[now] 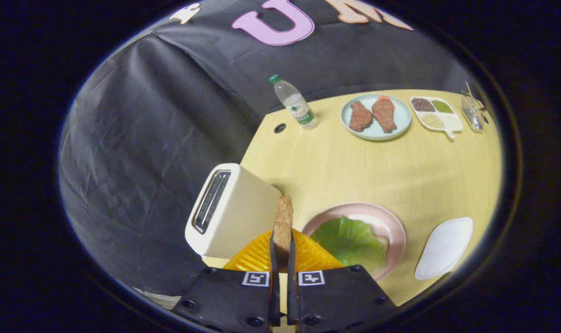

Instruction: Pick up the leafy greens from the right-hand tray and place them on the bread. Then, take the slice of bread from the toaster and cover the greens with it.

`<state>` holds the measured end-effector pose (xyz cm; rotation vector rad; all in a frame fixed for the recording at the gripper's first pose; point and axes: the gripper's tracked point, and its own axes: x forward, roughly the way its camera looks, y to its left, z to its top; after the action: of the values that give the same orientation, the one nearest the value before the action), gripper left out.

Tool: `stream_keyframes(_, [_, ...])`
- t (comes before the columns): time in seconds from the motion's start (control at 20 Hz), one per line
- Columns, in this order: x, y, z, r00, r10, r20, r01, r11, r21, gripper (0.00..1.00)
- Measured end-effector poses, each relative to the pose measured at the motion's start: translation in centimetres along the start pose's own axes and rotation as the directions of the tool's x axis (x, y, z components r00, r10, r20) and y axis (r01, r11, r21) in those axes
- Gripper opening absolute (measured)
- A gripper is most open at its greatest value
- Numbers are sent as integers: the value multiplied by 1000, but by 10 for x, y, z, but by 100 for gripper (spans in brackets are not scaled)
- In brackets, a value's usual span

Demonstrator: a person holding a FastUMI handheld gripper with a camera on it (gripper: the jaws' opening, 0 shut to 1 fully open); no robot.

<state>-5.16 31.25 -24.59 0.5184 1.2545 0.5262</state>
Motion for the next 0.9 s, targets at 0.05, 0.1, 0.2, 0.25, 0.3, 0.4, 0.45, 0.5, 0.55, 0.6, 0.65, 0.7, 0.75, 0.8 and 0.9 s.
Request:
stream_keyframes(0.05, [0,-5,-4,1000,-3,-5,3,1000,11,9])
stream_keyframes(0.1, [0,-9,-6,1000,-5,-9,5,1000,21,9])
stream_keyframes(0.2, [0,-18,-11,1000,-6,-18,7,999,42,9])
stream_keyframes(0.25, [0,-22,-14,1000,-9,-20,10,999,52,9])
stream_keyframes(0.3, [2,-28,-17,1000,-15,-27,16,998,60,9])
stream_keyframes(0.4, [3,-37,-24,999,-27,-40,30,997,67,9])
stream_keyframes(0.45, [4,-41,-26,999,-33,-43,36,997,69,9])
stream_keyframes(0.5, [5,-46,-28,998,-39,-44,42,996,74,10])
stream_keyframes(0.55, [7,-51,-30,998,-46,-42,50,996,79,11])
stream_keyframes(0.6, [8,-57,-30,998,-57,-42,60,995,83,11])
stream_keyframes(0.65, [7,-63,-32,997,-69,-44,73,994,87,12])
stream_keyframes(0.7, [7,-69,-35,996,-77,-52,81,993,90,13])
stream_keyframes(0.75, [6,-74,-38,995,-83,-60,88,992,92,14])
stream_keyframes(0.8, [7,-78,-41,994,-90,-66,96,991,94,15])
stream_keyframes(0.9, [9,-88,-45,992,-107,-70,114,989,96,15])
